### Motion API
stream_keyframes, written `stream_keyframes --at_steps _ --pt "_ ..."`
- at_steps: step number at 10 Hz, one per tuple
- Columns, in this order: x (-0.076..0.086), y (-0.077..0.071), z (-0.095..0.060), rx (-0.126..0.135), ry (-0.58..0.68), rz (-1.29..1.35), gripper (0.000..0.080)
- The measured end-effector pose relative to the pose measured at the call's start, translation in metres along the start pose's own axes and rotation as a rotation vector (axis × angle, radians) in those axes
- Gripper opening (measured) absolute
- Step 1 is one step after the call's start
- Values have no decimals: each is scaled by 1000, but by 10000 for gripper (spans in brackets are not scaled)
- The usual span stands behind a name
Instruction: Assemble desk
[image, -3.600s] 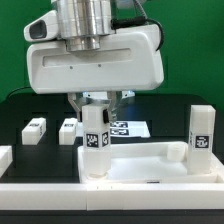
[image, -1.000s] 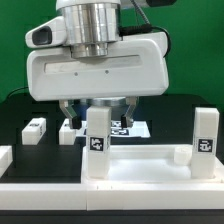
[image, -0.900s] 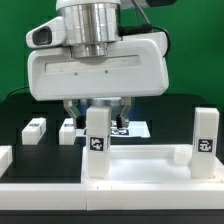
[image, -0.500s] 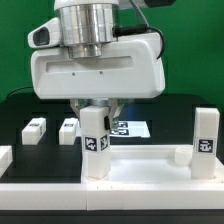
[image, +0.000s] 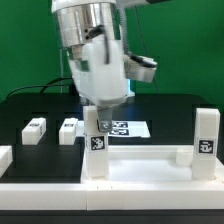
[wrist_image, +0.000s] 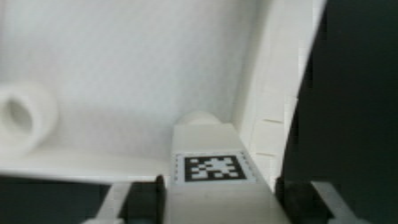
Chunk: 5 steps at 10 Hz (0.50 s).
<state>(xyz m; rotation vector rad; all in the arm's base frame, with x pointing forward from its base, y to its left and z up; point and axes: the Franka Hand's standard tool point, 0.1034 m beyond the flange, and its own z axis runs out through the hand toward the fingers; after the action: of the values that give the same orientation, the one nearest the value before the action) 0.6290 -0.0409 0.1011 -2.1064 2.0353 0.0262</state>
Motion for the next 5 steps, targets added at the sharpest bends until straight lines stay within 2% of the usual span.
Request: stream_keyframes --at_steps 2,4,5 --pt "-1 -1 0 9 -10 134 293" --pt "-1 -1 0 9 -9 59 298" --pt "-1 0 1 8 -7 -67 499"
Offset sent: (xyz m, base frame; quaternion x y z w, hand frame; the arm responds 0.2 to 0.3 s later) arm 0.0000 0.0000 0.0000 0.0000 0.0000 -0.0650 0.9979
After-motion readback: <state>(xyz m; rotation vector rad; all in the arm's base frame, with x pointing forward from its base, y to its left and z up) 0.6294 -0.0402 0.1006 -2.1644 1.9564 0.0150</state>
